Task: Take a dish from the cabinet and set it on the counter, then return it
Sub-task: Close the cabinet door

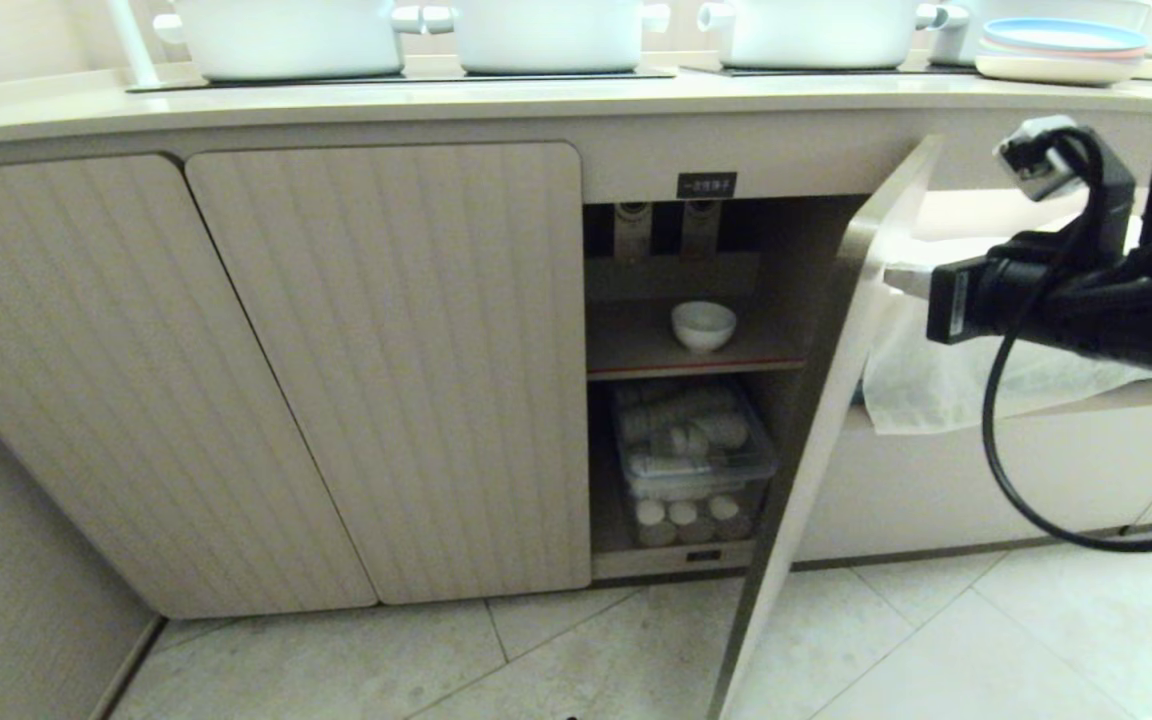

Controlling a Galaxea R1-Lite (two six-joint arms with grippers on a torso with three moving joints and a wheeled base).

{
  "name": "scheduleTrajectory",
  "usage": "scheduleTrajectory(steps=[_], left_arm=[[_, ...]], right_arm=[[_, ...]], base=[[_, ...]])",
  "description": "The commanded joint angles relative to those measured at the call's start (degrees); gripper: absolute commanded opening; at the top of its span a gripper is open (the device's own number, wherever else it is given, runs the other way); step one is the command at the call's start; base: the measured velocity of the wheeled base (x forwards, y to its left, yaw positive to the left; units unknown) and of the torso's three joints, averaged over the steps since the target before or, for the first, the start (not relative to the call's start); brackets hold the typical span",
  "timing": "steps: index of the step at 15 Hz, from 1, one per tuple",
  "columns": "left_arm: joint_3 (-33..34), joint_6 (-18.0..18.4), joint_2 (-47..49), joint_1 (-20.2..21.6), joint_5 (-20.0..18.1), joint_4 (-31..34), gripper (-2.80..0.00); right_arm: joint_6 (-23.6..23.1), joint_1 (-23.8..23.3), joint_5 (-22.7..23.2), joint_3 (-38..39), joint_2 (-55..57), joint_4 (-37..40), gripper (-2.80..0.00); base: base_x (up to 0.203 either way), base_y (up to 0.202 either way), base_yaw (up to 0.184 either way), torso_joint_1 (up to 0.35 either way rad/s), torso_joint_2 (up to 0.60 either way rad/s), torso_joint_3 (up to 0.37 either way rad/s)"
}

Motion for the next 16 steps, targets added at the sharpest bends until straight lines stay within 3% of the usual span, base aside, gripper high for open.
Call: scheduleTrajectory(steps=[1,9,16], left_arm=[[0.0,-0.01,-0.02,0.0,0.0,0.0,-2.8],[0.0,-0.01,-0.02,0.0,0.01,0.0,-2.8],[0.0,-0.01,-0.02,0.0,0.0,0.0,-2.8]], right_arm=[[0.04,2.08,-3.48,-0.81,2.93,-0.9,-2.8],[0.24,8.56,-16.6,-6.48,10.74,-7.76,-2.8],[0.45,12.9,-27.75,-16.45,18.7,-11.67,-2.8]], base=[[0.0,0.0,0.0,0.0,0.0,0.0],[0.0,0.0,0.0,0.0,0.0,0.0],[0.0,0.0,0.0,0.0,0.0,0.0]])
